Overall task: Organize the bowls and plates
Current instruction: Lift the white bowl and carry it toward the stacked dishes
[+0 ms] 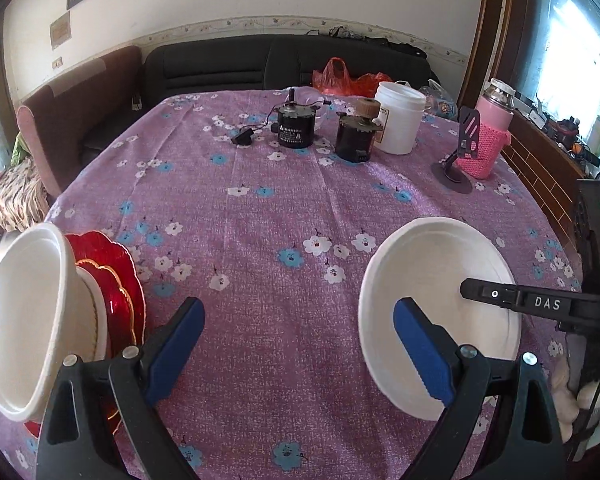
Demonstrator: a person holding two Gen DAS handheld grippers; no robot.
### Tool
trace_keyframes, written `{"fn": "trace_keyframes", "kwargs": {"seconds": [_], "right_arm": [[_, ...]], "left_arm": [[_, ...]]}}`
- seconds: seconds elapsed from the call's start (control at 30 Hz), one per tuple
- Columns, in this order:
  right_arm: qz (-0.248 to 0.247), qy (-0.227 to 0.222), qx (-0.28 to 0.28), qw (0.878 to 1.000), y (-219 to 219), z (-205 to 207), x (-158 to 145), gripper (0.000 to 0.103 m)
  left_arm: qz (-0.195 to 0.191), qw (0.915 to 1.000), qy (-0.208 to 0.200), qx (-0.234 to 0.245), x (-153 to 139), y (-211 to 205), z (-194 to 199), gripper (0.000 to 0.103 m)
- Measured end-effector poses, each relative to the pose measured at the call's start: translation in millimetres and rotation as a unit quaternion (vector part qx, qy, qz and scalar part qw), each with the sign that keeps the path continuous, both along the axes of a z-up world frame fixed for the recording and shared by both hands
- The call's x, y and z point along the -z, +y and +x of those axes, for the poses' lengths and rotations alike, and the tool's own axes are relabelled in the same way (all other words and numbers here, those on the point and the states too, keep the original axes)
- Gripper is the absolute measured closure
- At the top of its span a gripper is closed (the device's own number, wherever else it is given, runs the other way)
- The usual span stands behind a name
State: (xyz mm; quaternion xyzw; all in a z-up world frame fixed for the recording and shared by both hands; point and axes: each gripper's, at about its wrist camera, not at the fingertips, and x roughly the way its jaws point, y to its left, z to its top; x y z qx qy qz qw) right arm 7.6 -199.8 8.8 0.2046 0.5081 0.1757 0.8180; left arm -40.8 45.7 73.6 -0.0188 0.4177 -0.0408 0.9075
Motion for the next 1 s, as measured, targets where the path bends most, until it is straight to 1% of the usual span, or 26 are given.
{"fn": "trace_keyframes", "kwargs": {"seconds": [0.07,0.13,0.17,0.3,0.4,0.43,0.47,0.5,0.53,0.57,0.6,0.63,0.67,0.73,0.8,0.87,0.93,0.97,1.0], "right_arm": [[-0.033,-0.029,-0.003,0.999,12.2,-6.1,-8.1,0.09],[-0.047,-0.043,-0.001,0.998,16.5,-11.3,-12.3,0.073],[-0.049,-0.049,0.004,0.998,15.9,-15.3,-12.6,0.07],[-0.054,-0.055,0.017,0.997,11.5,-20.6,-14.0,0.069],[-0.063,-0.055,0.023,0.996,12.2,-27.2,-13.9,0.069],[-0.066,-0.055,0.026,0.996,13.0,-27.1,-14.0,0.069],[-0.069,-0.054,0.028,0.996,13.1,-28.9,-13.5,0.069],[-0.07,-0.054,0.028,0.996,14.0,-30.5,-13.0,0.069],[-0.071,-0.053,0.028,0.996,14.7,-32.2,-12.3,0.069],[-0.074,-0.052,0.03,0.995,15.5,-34.1,-11.1,0.069],[-0.078,-0.052,0.032,0.995,16.5,-34.8,-10.3,0.069],[-0.081,-0.052,0.034,0.995,17.8,-35.2,-9.1,0.069],[-0.081,-0.051,0.034,0.995,18.8,-35.0,-7.7,0.069],[-0.084,-0.049,0.036,0.995,20.2,-34.3,-4.7,0.069],[-0.085,-0.05,0.04,0.994,20.4,-33.7,-3.2,0.069],[-0.086,-0.051,0.043,0.994,19.5,-33.8,-2.7,0.071],[-0.088,-0.053,0.045,0.994,19.5,-34.2,-3.7,0.083],[-0.092,-0.055,0.045,0.993,20.5,-34.7,-4.2,0.084],[-0.098,-0.058,0.045,0.993,21.8,-35.3,-4.7,0.087]], "left_arm": [[-0.012,0.9999,0.012,-0.003,6.8,2.6,4.4,0.008],[-0.023,0.9995,0.018,-0.005,12.0,4.8,8.0,0.008],[-0.026,0.9994,0.021,-0.006,14.5,5.2,9.4,0.008],[-0.021,0.9995,0.023,0.004,19.5,-2.3,16.4,0.009],[-0.019,0.9994,0.023,0.019,21.4,-13.4,21.2,0.014],[-0.016,0.9993,0.023,0.024,22.3,-18.2,23.1,0.019],[-0.011,0.9992,0.024,0.03,24.2,-24.0,25.7,0.027],[-0.005,0.9989,0.027,0.037,27.2,-30.0,28.6,0.032],[-0.002,0.9986,0.033,0.041,30.9,-34.8,31.7,0.042],[-0.003,0.998,0.042,0.047,35.3,-39.2,34.2,0.054],[-0.005,0.9972,0.052,0.053,40.3,-43.2,36.7,0.06],[-0.006,0.9965,0.061,0.057,45.0,-46.3,37.9,0.071],[-0.007,0.9958,0.069,0.06,49.8,-49.4,39.5,0.079],[-0.011,0.995,0.077,0.063,55.7,-52.3,39.7,0.088],[-0.012,0.9952,0.075,0.062,57.2,-53.1,37.8,0.09],[-0.009,0.9955,0.069,0.064,55.0,-53.6,35.3,0.093],[-0.003,0.9958,0.063,0.066,52.2,-54.1,31.8,0.094],[0.002,0.9961,0.06,0.065,50.5,-54.2,30.1,0.094],[0.005,0.9964,0.055,0.064,48.9,-54.2,29.4,0.094]]}}
